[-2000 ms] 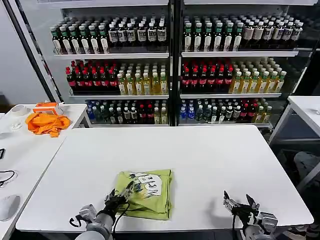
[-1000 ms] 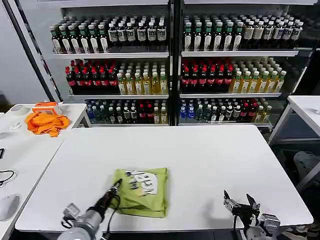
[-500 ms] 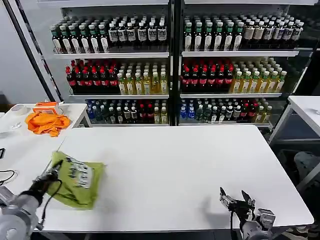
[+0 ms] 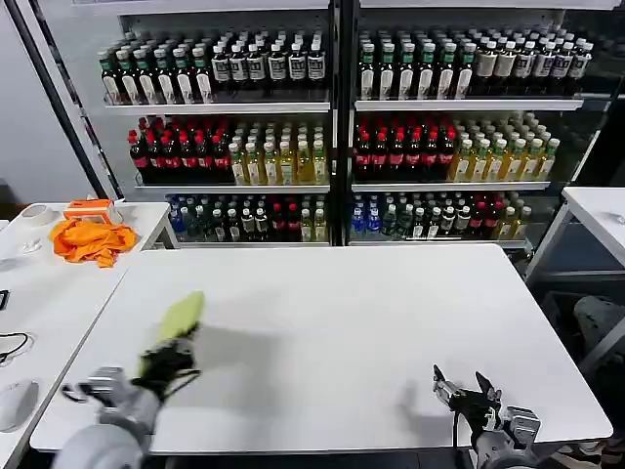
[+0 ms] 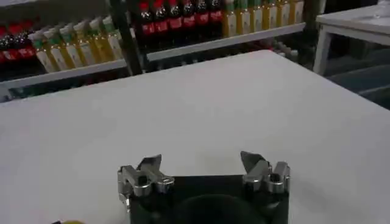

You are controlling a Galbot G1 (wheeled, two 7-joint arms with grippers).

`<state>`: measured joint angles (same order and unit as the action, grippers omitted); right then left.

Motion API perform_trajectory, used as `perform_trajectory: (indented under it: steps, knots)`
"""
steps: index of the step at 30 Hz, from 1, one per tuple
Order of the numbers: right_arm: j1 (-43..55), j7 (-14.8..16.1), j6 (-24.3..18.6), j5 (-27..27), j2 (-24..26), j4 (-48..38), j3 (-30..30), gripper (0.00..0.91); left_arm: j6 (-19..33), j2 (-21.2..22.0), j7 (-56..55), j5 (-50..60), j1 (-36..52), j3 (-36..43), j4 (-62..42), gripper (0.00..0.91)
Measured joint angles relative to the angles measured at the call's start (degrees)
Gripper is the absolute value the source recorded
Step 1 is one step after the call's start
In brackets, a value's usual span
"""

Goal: Fold and organize the clothes.

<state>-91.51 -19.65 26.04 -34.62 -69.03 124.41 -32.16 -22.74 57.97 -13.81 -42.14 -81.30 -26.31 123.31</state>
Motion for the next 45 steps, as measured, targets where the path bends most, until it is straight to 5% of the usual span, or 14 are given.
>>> perform_trajectory:
  steps: [16,17,18,19,33,45]
  knots:
    - [-0.7,0.2,-0.2,0.4,0.7,1.1,-1.2,0.907,0.9,14.4,-2.7,6.4,12.5,27.2,-8.8,0.030]
    - [-0.8,0.2,-0.2,0.4,0.7,1.1,-1.2,0.907,1.0,15.2,-2.7,6.7,13.0,28.1,-9.5,0.111]
    - [-0.9,0.2,-0.2,0.4,0.8,1.1,-1.2,0.907,1.2,16.1,-2.8,7.1,13.6,29.0,-10.3,0.363]
    - [-0.9,0.2,-0.2,0.4,0.8,1.2,-1.2,0.907,1.3,16.8,-2.7,7.5,14.1,29.9,-11.0,0.907]
    - [0.3,3.1,-1.9,2.8,1.6,1.6,-0.7,0.907,7.5,25.2,-0.5,14.7,18.2,33.3,-20.5,0.907]
    - [2.9,6.5,-7.6,9.3,1.9,-0.7,2.8,0.907,14.4,23.0,0.5,19.1,13.0,22.7,-14.8,0.907]
